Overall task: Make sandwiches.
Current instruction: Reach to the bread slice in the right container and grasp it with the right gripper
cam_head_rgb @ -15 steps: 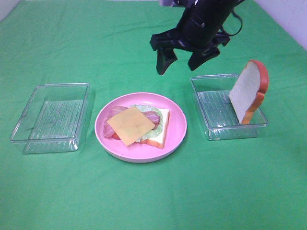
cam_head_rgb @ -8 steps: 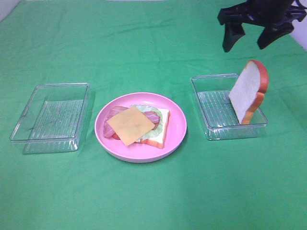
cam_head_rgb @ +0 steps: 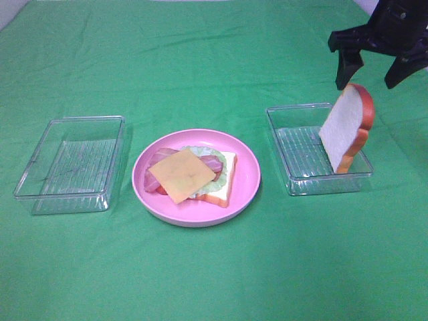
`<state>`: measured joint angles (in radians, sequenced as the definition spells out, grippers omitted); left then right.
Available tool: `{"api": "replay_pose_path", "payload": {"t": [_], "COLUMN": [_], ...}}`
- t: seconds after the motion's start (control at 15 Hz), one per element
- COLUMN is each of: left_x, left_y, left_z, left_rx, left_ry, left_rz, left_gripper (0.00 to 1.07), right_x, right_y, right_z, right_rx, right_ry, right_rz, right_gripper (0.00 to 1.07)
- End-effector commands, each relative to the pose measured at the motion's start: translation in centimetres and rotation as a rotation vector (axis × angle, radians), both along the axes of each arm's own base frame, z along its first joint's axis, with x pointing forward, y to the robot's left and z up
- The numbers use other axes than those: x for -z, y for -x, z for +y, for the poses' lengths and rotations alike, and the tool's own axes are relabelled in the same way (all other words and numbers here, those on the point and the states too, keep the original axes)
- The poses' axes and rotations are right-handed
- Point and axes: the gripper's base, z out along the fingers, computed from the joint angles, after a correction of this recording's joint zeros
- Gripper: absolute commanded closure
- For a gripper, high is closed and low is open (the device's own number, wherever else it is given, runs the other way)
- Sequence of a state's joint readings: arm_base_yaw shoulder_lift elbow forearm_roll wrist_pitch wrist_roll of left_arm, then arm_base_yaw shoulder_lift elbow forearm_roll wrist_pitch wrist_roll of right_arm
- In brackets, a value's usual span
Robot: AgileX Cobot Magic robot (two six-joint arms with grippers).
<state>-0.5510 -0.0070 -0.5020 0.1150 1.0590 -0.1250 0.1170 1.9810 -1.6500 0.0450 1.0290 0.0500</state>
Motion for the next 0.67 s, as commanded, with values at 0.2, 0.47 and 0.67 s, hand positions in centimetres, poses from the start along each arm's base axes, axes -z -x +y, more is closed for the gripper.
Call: {"api": "replay_pose_path", "payload": {"t": [0.2,0.47,0.67], "left_x": [0.0,0.0,0.0], "left_y": [0.2,0.2,0.2], "left_z": [0.1,0.1,0.1], "left_rx": [0.002,0.002,0.002], "left_ry": [0.012,0.012,0.012], "left_rz": [-0.022,-0.022,-0.022], "left_gripper": [0.1,0.1,0.1], "right_x": [4.1,4.9,3.6], "right_y": [-0.8,-0.8,-0.6], "right_z": [0.1,0.1,0.1], "right_rx": [0.006,0.005,0.004], "right_ry": [0.01,0.016,0.014], "right_rz": [0.109,0.134,0.112], "right_gripper": [0.33,0.87,1.07]}}
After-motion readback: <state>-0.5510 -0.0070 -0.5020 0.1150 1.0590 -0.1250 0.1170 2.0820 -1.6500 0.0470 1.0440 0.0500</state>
